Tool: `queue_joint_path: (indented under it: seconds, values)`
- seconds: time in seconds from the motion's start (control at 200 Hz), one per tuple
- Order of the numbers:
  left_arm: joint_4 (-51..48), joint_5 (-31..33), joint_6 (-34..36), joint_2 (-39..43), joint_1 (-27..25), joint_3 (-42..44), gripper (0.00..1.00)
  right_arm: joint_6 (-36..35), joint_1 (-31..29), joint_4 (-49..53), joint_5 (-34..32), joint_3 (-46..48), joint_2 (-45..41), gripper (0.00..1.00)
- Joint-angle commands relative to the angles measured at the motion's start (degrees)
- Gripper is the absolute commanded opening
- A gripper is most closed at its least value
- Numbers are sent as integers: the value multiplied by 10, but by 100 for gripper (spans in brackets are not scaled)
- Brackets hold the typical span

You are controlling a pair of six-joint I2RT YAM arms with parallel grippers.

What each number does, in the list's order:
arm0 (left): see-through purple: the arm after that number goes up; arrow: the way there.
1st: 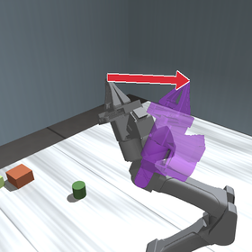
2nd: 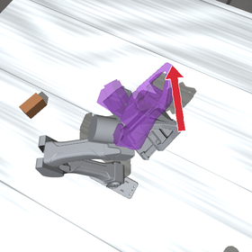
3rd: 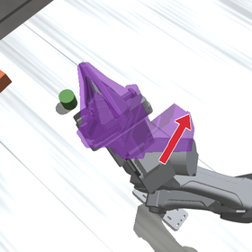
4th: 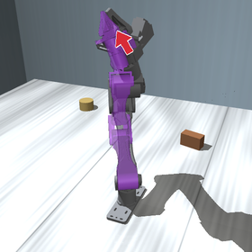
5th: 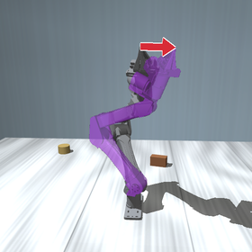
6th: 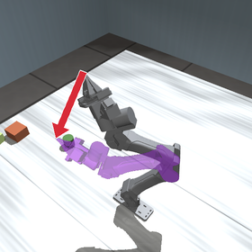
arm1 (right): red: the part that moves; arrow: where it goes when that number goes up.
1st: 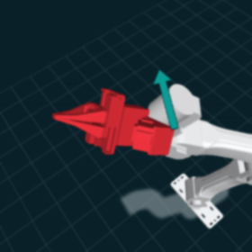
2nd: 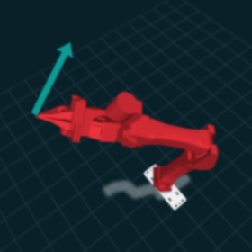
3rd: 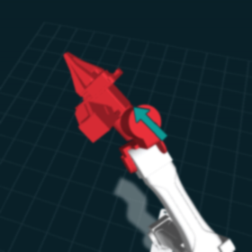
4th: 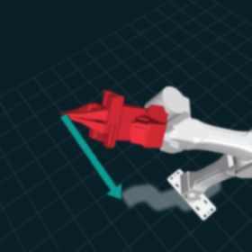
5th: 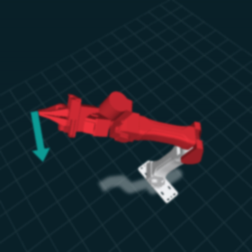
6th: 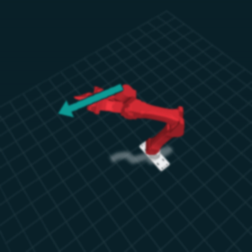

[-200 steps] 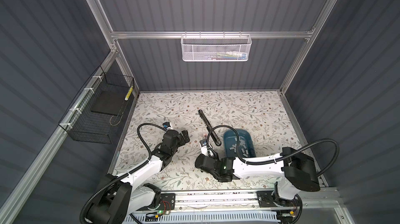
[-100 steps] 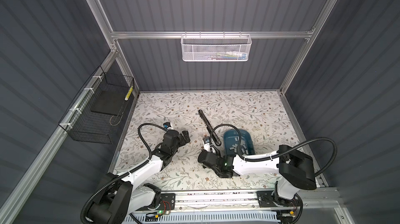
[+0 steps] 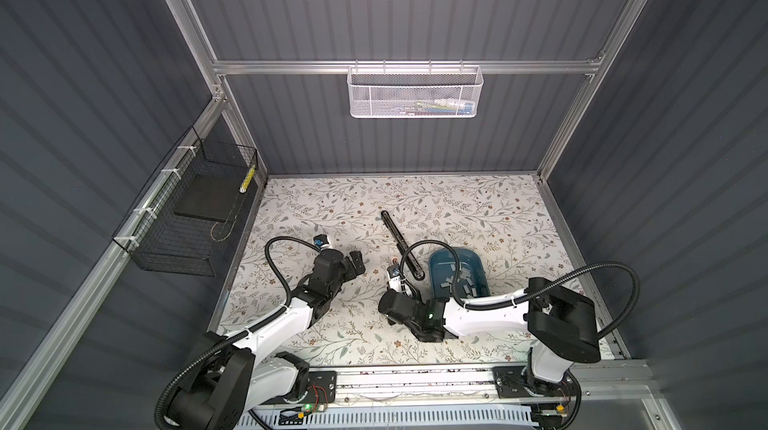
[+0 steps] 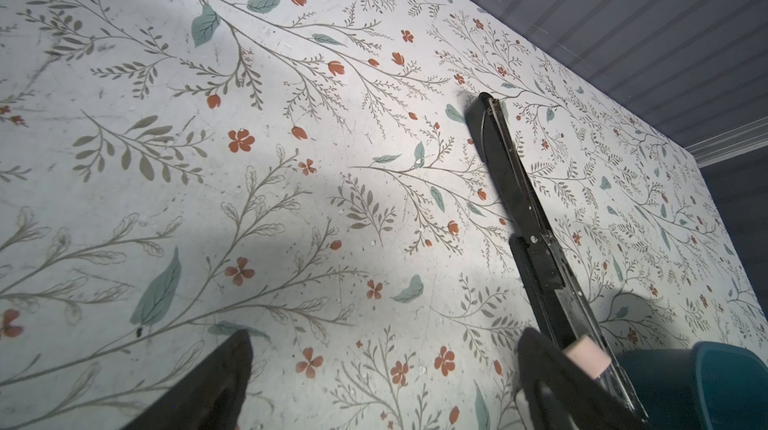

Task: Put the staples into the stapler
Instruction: 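Lower the staple strip into the beige stapler's channel with the right gripper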

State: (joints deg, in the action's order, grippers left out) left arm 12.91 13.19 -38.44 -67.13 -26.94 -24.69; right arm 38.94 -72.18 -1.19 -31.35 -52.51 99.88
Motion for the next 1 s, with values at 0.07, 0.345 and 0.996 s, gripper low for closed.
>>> queue_joint_path:
  seconds: [0.07,0.345,0.996]
  values:
    - [1,-7,-5,-1,0,-7,100,7,-1,-1,0,-2,14,3]
    - [3,-11,-6,-5,0,-8,100,9,-1,1,1,-5,21,3]
    - [3,-13,-7,-10,0,-10,100,11,-2,16,-4,-15,20,1]
